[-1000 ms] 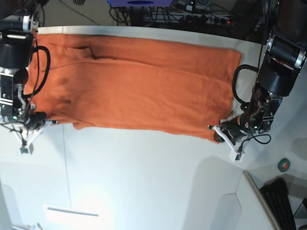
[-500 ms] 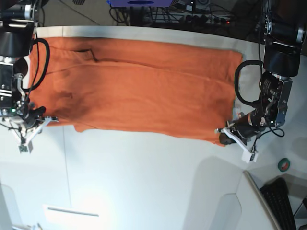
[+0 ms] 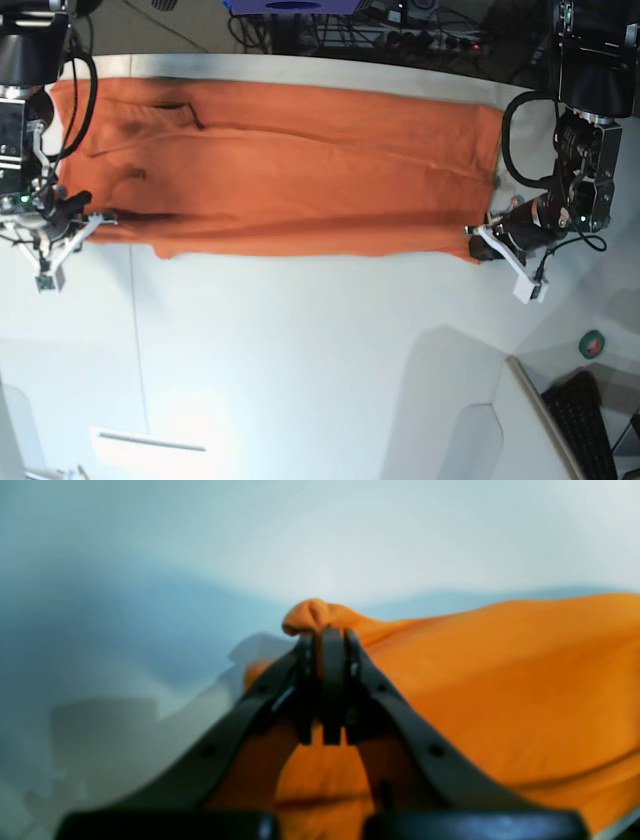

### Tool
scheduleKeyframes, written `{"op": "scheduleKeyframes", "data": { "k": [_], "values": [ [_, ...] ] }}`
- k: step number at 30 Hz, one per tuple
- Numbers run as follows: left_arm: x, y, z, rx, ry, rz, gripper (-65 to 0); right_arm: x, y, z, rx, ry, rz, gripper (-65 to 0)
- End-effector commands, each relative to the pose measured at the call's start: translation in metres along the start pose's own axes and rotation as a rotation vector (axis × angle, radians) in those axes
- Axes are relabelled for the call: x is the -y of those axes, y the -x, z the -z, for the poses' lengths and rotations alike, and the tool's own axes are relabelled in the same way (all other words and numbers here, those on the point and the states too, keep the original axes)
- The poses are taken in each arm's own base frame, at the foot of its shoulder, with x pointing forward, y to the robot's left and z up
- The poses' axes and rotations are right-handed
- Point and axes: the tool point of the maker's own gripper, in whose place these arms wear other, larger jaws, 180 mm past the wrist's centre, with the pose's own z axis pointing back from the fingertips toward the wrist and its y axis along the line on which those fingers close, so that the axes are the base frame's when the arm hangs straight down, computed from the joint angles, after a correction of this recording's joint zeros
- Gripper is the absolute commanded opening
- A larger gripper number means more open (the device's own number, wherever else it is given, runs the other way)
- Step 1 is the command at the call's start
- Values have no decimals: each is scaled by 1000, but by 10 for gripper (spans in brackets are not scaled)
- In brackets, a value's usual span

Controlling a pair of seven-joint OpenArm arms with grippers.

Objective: Layout the t-shirt on the table in an organized manner, then fold the t-shirt properly
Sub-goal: 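Fold the grasped edge over toward the folded edge with both grippers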

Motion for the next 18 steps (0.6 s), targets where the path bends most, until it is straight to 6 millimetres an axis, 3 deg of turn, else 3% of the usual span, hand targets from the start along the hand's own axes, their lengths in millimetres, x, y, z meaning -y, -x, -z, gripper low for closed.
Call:
{"op": "scheduleKeyframes", "data": {
  "k": [1,6,13,18],
  "values": [
    [-5,-15,-7,40,-4,11,-650,9,-12,-4,39,22,-7,-650],
    [-12,1,-10,9,-17,12,-650,3,-4,-16,51,19,-30,-650],
    [7,-11,-18,50,17,63,-650,-7,16,-24,11,6,-34,-650],
    [17,-11,-22,59,36,86,-650,2,20,-39,32,37,32,-650]
  ]
}}
